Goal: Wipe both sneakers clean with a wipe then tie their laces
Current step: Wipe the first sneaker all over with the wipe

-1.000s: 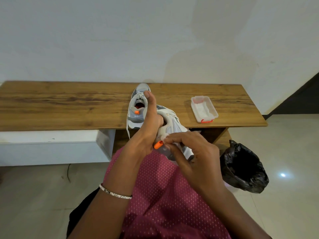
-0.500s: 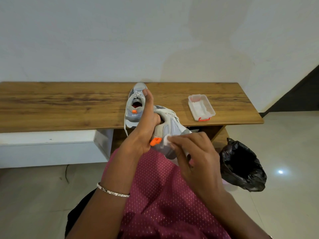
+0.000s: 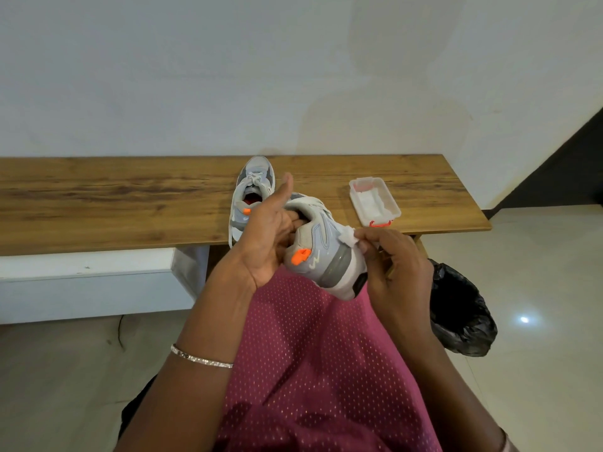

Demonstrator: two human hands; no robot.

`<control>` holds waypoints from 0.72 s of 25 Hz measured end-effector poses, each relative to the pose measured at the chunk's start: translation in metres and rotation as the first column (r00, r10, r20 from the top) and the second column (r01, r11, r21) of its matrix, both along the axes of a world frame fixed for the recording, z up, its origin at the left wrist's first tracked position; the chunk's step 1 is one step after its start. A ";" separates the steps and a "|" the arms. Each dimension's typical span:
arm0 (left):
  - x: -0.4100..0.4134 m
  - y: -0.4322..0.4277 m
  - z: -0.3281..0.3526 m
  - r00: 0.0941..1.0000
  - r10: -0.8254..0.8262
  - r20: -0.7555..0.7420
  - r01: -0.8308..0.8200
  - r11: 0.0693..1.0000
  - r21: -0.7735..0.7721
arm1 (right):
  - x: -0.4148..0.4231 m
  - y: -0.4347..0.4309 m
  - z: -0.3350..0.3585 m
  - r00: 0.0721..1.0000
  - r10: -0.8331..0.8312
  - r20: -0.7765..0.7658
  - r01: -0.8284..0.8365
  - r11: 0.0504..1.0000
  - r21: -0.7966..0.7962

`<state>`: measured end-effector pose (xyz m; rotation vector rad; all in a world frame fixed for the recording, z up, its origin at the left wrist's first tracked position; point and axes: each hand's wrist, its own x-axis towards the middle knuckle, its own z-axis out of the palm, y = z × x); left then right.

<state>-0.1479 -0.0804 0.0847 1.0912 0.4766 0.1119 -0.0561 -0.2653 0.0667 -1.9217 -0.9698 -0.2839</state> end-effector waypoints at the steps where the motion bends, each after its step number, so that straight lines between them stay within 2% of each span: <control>1: -0.001 0.001 0.002 1.000 -0.008 -0.010 0.008 0.999 0.042 | 0.002 0.001 -0.001 1.000 0.001 -0.006 -0.001 1.000 0.014; 4: -0.001 -0.006 0.009 0.999 0.013 -0.036 -0.005 0.980 0.200 | 0.005 0.002 0.002 1.000 -0.016 -0.024 0.017 0.999 0.036; 6: 0.002 -0.012 0.013 0.997 0.070 -0.028 -0.059 0.956 0.286 | 0.001 0.002 0.005 0.999 -0.034 0.032 0.033 0.999 0.040; 11: 0.009 -0.014 0.009 0.995 0.101 -0.019 -0.089 0.942 0.322 | -0.023 -0.011 -0.012 0.955 0.005 0.296 -0.001 1.000 -0.015; 14: 0.013 -0.010 0.011 0.997 0.080 -0.012 -0.071 0.937 0.343 | -0.013 -0.021 -0.016 0.933 0.079 0.351 -0.061 0.996 -0.063; 16: 0.015 -0.008 0.017 0.999 0.035 -0.018 -0.027 0.938 0.345 | 0.006 -0.021 -0.007 0.968 0.043 0.246 -0.036 0.999 -0.030; 18: 0.018 -0.004 0.026 0.997 -0.034 -0.071 0.054 0.950 0.308 | 0.022 -0.018 0.006 1.000 -0.011 0.013 0.011 1.000 0.025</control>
